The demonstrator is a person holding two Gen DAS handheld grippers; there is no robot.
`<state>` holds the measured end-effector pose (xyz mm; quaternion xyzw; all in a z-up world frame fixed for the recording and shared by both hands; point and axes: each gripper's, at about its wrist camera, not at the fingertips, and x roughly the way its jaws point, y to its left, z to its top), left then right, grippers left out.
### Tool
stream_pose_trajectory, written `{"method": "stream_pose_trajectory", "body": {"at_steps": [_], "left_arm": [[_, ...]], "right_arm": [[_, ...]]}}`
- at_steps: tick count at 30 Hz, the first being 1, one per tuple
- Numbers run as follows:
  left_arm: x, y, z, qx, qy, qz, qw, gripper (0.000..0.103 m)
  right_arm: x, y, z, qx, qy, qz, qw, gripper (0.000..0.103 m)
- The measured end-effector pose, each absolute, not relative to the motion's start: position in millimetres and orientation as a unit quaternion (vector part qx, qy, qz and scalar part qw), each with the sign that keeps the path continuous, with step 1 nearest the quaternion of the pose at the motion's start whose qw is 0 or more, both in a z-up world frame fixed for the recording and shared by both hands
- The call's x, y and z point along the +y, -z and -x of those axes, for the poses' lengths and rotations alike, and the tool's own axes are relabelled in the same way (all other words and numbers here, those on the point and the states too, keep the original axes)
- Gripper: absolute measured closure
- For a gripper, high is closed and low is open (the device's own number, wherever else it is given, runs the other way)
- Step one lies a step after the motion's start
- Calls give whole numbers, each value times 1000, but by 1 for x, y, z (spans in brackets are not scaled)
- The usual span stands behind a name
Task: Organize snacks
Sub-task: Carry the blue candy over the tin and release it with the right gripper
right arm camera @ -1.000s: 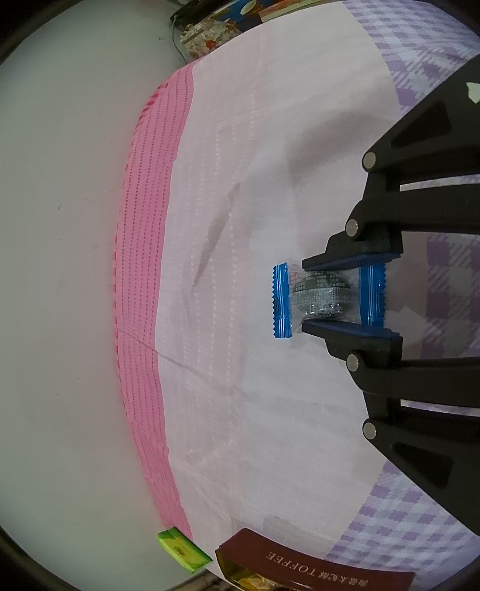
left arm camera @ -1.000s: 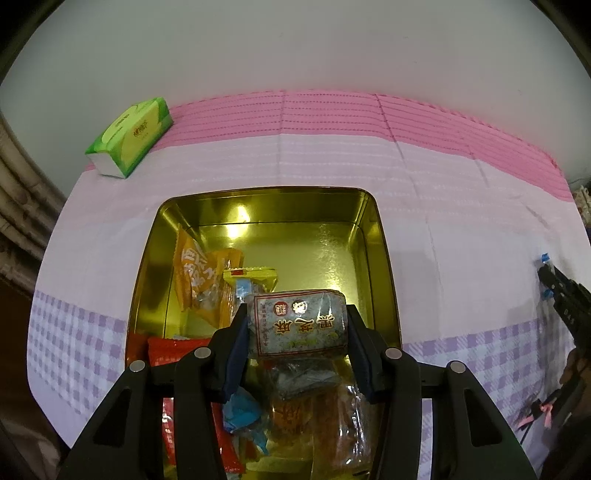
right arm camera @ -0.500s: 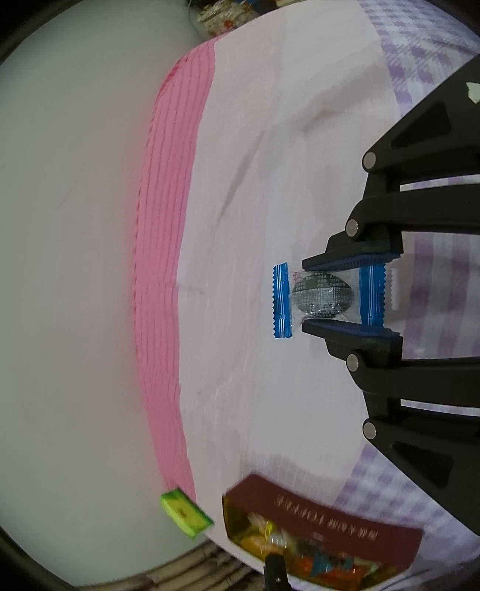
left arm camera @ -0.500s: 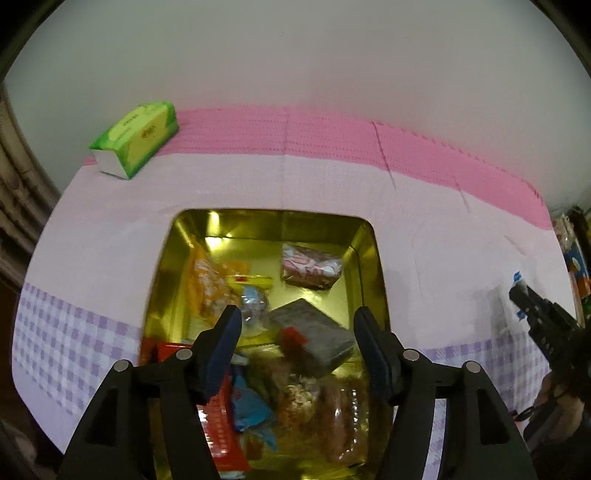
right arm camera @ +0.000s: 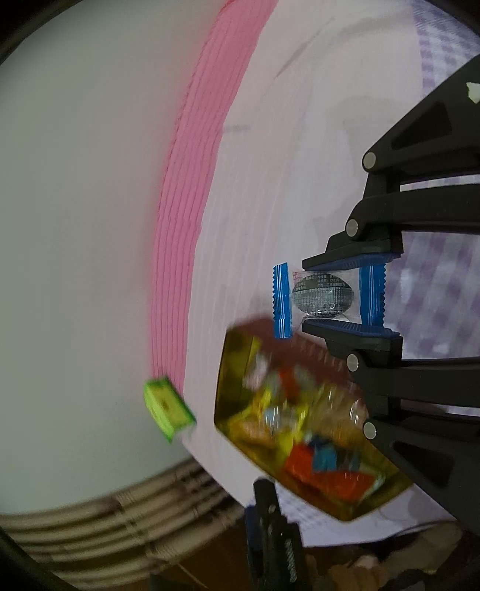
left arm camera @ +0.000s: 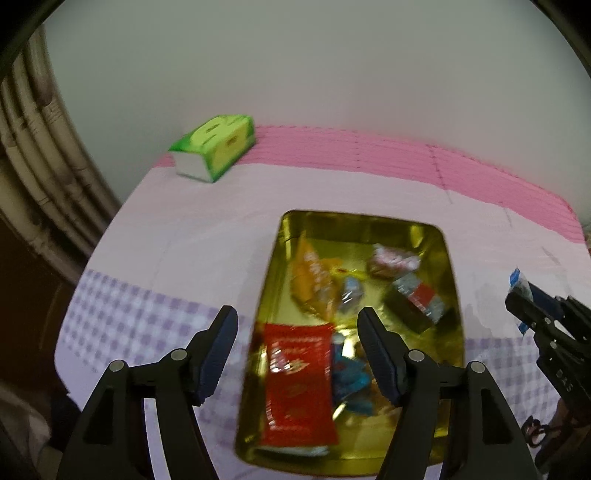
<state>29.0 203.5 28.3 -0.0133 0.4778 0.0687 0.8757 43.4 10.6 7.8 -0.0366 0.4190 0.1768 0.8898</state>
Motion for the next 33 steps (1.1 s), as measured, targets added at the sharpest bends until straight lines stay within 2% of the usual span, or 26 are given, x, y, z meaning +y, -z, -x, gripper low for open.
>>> {"method": "stream_pose_trajectory", "body": {"at_steps": [6,16,30,33], "left_arm": [[221,-24,-16,483,-98,18,870,26],[248,-15,7,484,-147,23,862,25],[254,-9,22,492,-149,30,857,25],[252,-9,22,492,-146,28,858,25]], "right_arm": [[57,-8,-41,421,-216,51,879,79],[103,8,-44,437,-238,75,864,79],[121,39,-53,466,-213,96,853,78],[122,38,-50,463,-212,102,855,73]]}}
